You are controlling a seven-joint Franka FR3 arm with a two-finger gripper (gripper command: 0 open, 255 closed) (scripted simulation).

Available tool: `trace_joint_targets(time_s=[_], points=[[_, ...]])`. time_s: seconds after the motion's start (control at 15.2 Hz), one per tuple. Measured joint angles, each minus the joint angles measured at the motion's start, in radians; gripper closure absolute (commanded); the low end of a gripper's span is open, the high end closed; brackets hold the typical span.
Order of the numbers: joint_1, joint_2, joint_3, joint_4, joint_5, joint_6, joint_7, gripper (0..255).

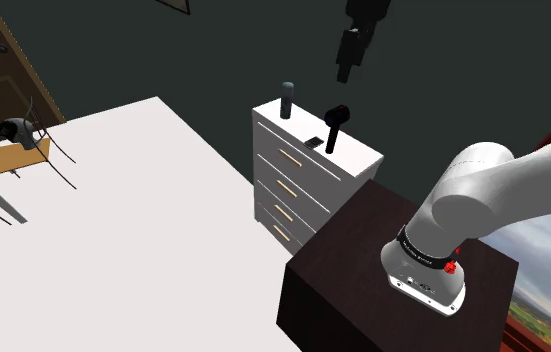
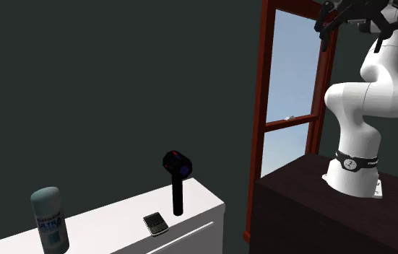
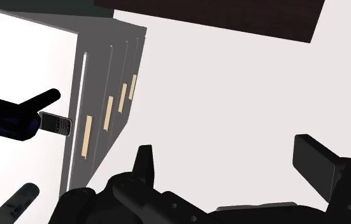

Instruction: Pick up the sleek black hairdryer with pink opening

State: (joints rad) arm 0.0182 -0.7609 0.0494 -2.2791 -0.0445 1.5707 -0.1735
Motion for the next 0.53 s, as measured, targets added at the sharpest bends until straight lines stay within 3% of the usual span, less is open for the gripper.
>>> trace_joint_targets(time_s=[0.2,0.53], points=[[0.002,0.022,-0.007,-0.017,-0.024,0.017,-0.033,0],[-0.004,0.142,-0.048,-0.038,-0.133,0.081,-0.17,0]])
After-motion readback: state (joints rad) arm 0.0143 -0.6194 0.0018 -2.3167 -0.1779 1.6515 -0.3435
